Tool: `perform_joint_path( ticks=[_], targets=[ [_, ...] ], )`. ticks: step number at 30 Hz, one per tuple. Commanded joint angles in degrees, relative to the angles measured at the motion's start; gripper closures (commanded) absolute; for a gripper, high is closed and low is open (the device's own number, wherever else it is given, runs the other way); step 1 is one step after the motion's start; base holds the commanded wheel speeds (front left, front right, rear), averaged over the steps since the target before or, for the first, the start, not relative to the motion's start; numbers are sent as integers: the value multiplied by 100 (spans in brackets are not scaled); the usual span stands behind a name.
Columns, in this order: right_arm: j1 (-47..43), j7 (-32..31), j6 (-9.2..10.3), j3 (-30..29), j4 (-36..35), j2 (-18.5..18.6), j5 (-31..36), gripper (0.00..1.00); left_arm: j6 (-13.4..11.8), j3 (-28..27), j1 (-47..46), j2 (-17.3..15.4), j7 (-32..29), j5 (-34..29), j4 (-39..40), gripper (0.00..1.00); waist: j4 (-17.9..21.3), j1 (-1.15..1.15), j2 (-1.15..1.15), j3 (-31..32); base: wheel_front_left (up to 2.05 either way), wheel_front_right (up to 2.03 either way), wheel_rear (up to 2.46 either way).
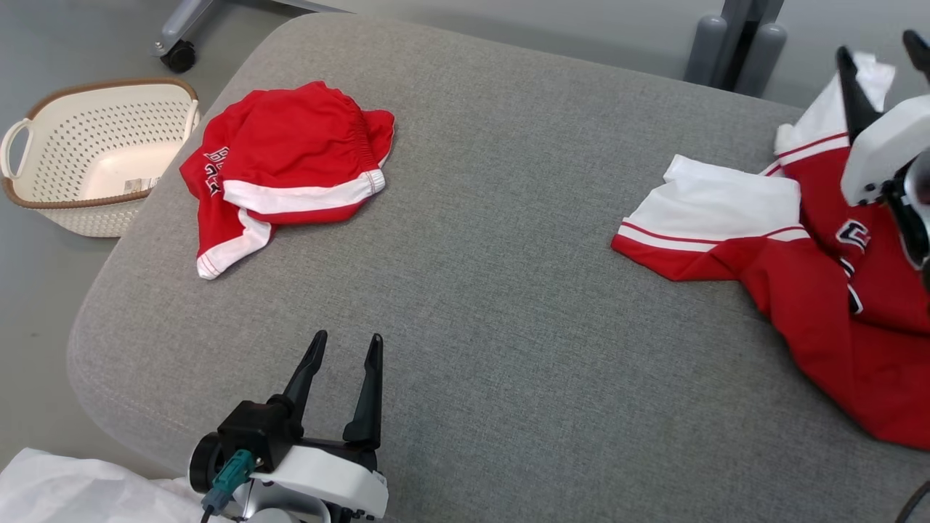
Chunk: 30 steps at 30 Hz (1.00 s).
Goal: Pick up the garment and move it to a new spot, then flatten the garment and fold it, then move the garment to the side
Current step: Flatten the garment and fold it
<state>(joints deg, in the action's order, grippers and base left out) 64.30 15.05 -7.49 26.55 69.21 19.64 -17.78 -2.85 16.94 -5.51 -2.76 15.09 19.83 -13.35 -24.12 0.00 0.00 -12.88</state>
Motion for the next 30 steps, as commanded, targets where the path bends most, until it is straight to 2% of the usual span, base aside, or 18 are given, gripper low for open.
perform_joint_path(
  ticks=[1,6,8,16,24,30],
  targets=[
    [92,-7,0,35,42,14,-26,0,-31,-19,-94,-22,6,30,16,0,44,0,0,12,0,0,0],
    [-77,9,-1,143,141,-15,-145,0,-34,-79,-74,-22,6,10,-48,0,258,0,0,129,0,0,0],
    [-188,13,-1,65,-29,-12,-269,0,-24,-133,-80,-22,6,-24,-63,0,371,0,0,221,0,0,0],
    [-1553,13,-1,-794,-1594,54,-835,0,-51,-485,59,-23,6,-150,35,0,1028,0,0,803,0,0,0],
    [-3156,14,-1,-1615,-2960,-185,-819,0,-50,-734,225,-21,6,-168,47,0,1632,0,0,1270,0,0,0],
    [-4322,15,-2,-2037,-4106,-602,-537,0,-91,-971,339,-23,6,-106,39,0,2070,0,0,1447,0,0,0]
  ],
)
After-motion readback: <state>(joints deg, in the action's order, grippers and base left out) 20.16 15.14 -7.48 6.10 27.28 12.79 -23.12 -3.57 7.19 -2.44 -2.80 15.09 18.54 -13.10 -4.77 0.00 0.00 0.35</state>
